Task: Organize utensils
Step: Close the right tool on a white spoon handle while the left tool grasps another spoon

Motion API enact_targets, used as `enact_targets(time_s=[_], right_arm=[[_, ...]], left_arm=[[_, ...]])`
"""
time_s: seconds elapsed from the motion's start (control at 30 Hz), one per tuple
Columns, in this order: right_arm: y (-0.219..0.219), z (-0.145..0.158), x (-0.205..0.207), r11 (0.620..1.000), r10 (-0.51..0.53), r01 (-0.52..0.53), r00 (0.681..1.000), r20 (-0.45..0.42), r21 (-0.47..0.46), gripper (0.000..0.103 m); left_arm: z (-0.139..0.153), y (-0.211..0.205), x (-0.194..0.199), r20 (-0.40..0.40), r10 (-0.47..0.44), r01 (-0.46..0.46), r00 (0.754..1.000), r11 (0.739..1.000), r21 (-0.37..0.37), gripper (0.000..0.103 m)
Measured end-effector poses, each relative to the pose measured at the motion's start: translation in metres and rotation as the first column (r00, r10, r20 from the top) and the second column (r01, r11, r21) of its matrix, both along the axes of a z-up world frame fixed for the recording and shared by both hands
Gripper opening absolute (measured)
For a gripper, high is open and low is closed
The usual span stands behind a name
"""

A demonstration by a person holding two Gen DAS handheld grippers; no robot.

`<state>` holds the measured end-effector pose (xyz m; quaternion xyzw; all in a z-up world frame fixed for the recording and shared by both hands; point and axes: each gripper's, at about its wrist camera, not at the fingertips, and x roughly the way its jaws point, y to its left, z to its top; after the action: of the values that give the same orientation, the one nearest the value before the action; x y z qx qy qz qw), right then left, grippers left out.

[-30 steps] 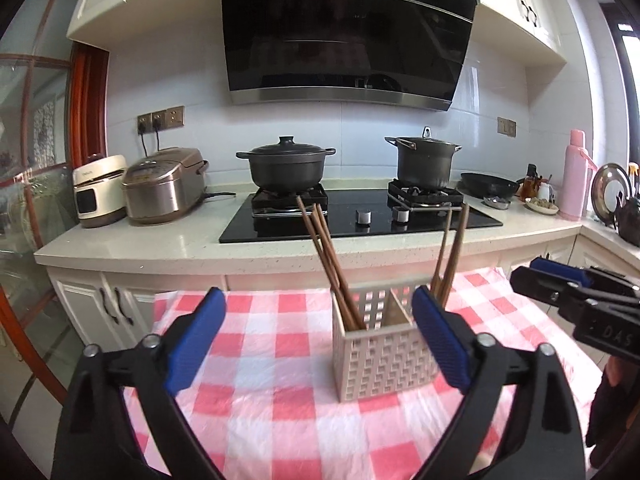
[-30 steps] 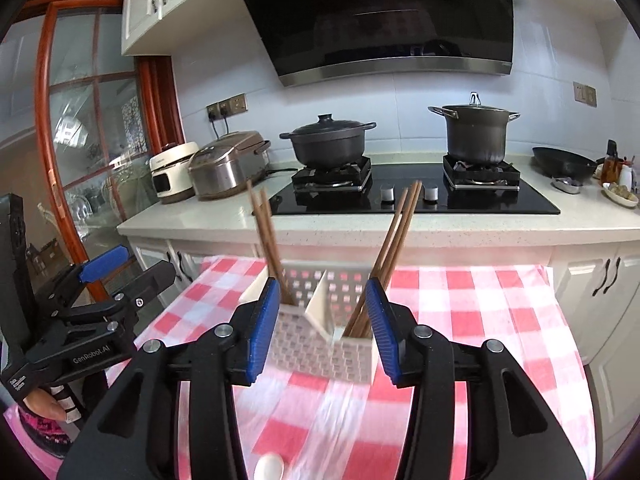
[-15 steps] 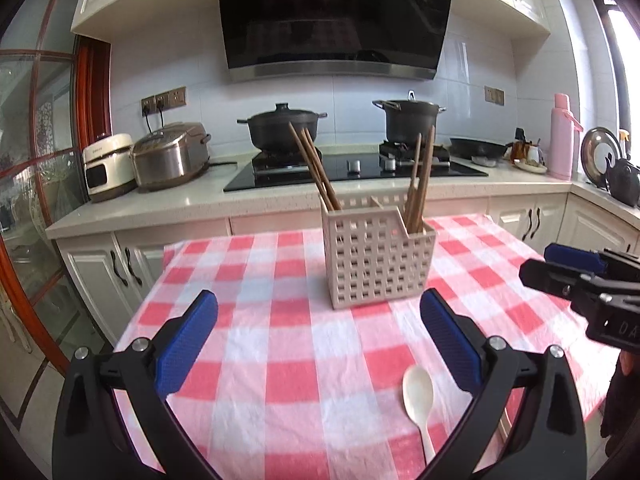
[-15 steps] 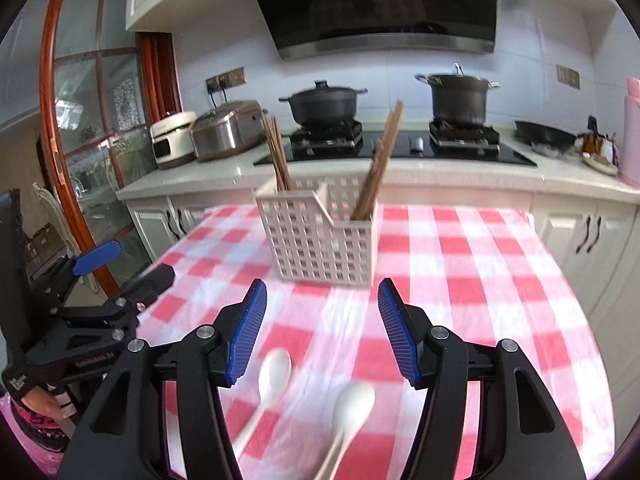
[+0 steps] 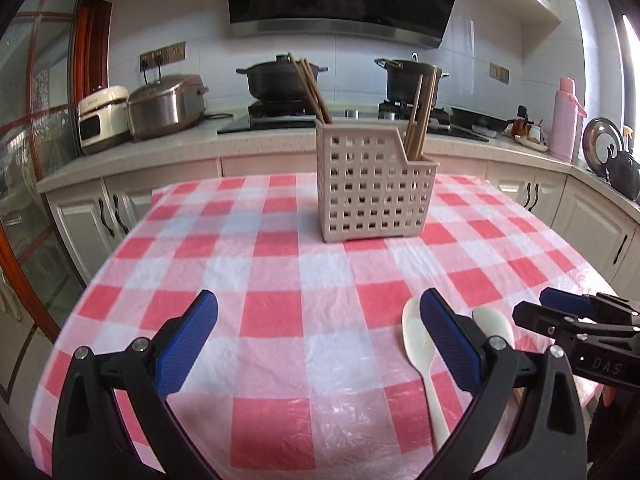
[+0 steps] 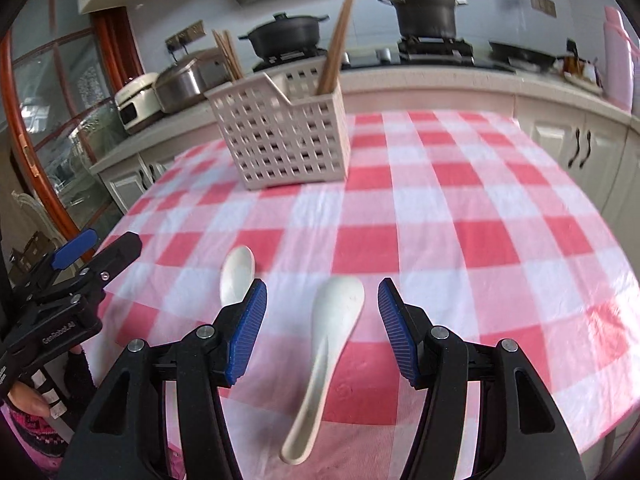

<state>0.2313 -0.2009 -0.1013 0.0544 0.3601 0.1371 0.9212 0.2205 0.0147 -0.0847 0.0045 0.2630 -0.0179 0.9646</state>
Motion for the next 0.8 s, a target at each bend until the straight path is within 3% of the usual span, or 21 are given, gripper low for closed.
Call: enact_targets(time_s=[0.47, 0.63, 0.8], right_arm=[[0.012, -0.027, 0.029, 0.998, -0.029, 0.021, 0.989, -0.144, -0.054, 0.056], [0.020, -0.028, 0.035, 0.995, -0.031, 0.016, 0.988, -0.151, -0.097, 0.055], [0.027, -0.028, 0.041, 0.986, -0.051, 0.026, 0.988, -0.143, -0.167, 0.046]], left_arm=[[-0.022, -0.011, 0.018, -0.040, -0.027, 0.028, 0.999, 0.999, 0.035, 0.098], [-0.028, -0.012, 0.023, -0.062, -0.041, 0.043, 0.997, 0.999, 0.032, 0.098], [-0.028, -0.010, 0.026, -0.071, -0.045, 0.047, 0.996, 0.999, 0.022, 0.098]])
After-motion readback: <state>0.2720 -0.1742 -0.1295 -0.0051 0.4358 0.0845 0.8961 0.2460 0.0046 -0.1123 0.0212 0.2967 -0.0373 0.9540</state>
